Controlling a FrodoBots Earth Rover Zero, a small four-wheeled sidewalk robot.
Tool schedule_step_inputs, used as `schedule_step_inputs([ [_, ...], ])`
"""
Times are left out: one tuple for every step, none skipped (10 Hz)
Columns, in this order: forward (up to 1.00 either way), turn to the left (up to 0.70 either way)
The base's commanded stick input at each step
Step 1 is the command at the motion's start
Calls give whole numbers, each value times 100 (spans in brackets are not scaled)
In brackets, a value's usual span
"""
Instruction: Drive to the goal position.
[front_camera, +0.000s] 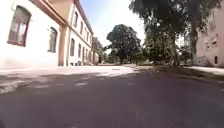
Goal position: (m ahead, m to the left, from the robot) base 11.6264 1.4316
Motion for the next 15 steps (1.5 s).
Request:
schedule_step_inputs([
  [85, 0],
  [85, 0],
  [85, 0],
  [85, 0],
  [85, 0],
  [85, 0],
  [85, 0],
  [85, 0],
  [85, 0],
  [85, 0],
  [85, 0],
  [85, 0],
  [85, 0],
  [85, 0],
  [85, 0],
])
